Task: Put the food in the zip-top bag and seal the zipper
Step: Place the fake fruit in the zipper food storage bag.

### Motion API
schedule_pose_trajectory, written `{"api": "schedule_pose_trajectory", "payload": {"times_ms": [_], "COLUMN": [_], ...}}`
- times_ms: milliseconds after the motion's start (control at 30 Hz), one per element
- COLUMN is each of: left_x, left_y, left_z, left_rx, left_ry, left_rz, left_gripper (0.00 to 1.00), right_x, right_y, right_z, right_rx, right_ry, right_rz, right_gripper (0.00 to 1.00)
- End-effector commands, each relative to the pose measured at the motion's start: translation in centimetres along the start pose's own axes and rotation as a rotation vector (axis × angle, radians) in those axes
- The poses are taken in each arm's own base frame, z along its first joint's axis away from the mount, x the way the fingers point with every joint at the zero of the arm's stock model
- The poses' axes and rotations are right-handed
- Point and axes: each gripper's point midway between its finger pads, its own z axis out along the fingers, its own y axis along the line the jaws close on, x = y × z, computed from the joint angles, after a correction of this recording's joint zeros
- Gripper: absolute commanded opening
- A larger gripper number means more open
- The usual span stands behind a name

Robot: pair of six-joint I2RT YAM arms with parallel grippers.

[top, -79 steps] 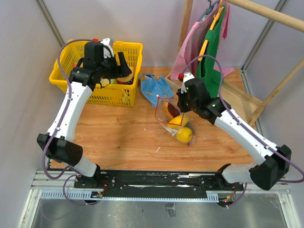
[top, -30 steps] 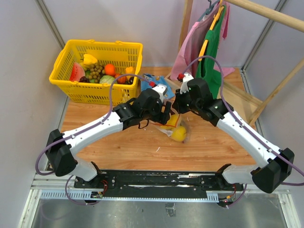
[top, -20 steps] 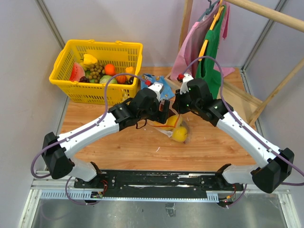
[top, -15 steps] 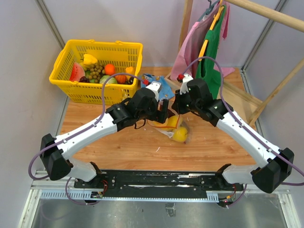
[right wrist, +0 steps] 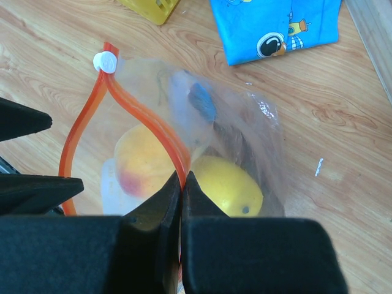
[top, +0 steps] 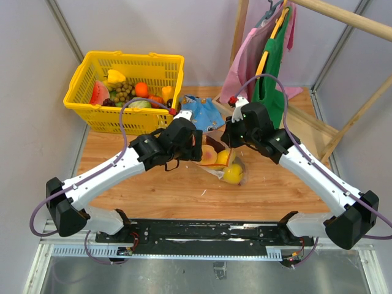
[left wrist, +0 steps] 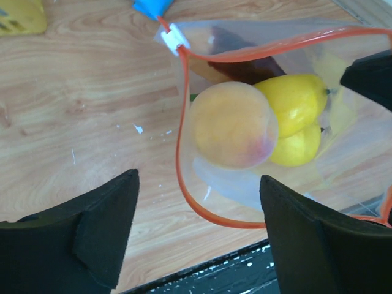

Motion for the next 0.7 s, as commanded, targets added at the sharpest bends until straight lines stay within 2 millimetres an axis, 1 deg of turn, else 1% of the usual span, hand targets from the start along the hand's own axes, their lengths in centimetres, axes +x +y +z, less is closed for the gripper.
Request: {"api": "schedule_pose_trajectory", "payload": {"times_ms": [0,33,100,167,200,300,367,467,567,633,667], "left_x": [1.6,1.7,2.0,2.3,2.5,2.6,1.9,-0.4,-2.6,-3.2,-3.2], "left_y": [0.6,0.4,0.3,0.3,0.3,-0.2,-0.9,-2.6,-4.6,-5.7,-6.2], "left_z": [0.2,0.5,1.1,1.7,1.9,2.3,1.9,-0.2,-2.6,-3.7,-3.9], "left_rx": [-0.023,-0.02,-0.023,-0.031,-0.032,-0.016,0.01,0.084,0.18,0.238,0.259], "left_ry": [0.027,0.03,0.039,0.052,0.056,0.059,0.057,0.031,0.008,0.016,0.025], "left_rz": [-0.046,-0.045,-0.039,-0.034,-0.032,-0.034,-0.032,-0.043,-0.052,-0.055,-0.055], "left_gripper": [0.72,0.65,0.49,0.32,0.22,0.02,0.0,0.0,0.0,0.0,0.0], "right_x": [-1.2,-1.2,-1.2,-1.2,-1.2,-1.1,-1.1,-1.2,-1.0,-0.7,-0.4], "right_y": [0.2,0.2,0.4,0.3,0.3,0.3,0.1,-0.9,-3.1,-4.7,-5.3], "right_z": [-0.7,-0.6,-0.7,-0.7,-0.8,-0.8,-0.8,-1.0,-1.2,-1.1,-1.0], "right_rx": [-0.027,-0.03,-0.035,-0.036,-0.036,-0.032,-0.022,0.034,0.139,0.204,0.224], "right_ry": [-0.057,-0.053,-0.054,-0.054,-0.056,-0.055,-0.054,-0.054,-0.036,-0.019,-0.009], "right_rz": [0.018,0.019,0.019,0.016,0.014,0.013,0.009,-0.005,-0.024,-0.022,-0.016], "right_gripper": [0.01,0.01,0.01,0.01,0.01,0.01,0.01,0.01,0.01,0.01,0.01]}}
